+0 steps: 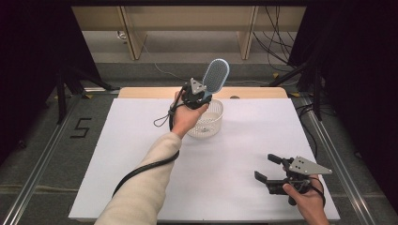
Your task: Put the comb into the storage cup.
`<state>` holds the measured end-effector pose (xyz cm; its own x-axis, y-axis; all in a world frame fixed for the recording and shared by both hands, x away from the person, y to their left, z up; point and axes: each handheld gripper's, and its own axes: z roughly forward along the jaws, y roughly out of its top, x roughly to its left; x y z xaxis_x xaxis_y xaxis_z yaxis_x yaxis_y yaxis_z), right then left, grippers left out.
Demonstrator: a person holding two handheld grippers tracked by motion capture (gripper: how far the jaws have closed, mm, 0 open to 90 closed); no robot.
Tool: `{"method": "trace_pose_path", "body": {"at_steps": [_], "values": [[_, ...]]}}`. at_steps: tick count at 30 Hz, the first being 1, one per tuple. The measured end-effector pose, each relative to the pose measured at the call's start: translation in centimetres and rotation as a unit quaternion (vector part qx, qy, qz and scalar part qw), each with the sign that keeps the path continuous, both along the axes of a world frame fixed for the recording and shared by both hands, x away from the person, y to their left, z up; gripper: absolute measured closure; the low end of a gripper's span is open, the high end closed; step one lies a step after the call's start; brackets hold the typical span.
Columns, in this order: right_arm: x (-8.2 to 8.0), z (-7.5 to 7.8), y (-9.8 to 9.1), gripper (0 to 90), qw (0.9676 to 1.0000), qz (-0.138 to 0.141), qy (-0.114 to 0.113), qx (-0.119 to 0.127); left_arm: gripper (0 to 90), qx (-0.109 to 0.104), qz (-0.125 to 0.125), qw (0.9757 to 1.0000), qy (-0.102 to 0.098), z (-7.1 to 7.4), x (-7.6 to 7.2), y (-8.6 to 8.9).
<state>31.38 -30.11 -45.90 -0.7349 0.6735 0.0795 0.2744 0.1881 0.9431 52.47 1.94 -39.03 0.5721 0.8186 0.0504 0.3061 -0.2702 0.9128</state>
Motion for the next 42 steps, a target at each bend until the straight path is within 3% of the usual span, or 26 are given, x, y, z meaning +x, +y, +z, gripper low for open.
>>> {"method": "trace_pose_path", "body": {"at_steps": [42], "values": [[0.0, 0.0, 0.0, 15.5, 1.0, 0.002, 0.001, 0.0, 68.8, 0.014, 0.003, 0.9997, 0.02, -1.5, 0.4, 0.0]]}}
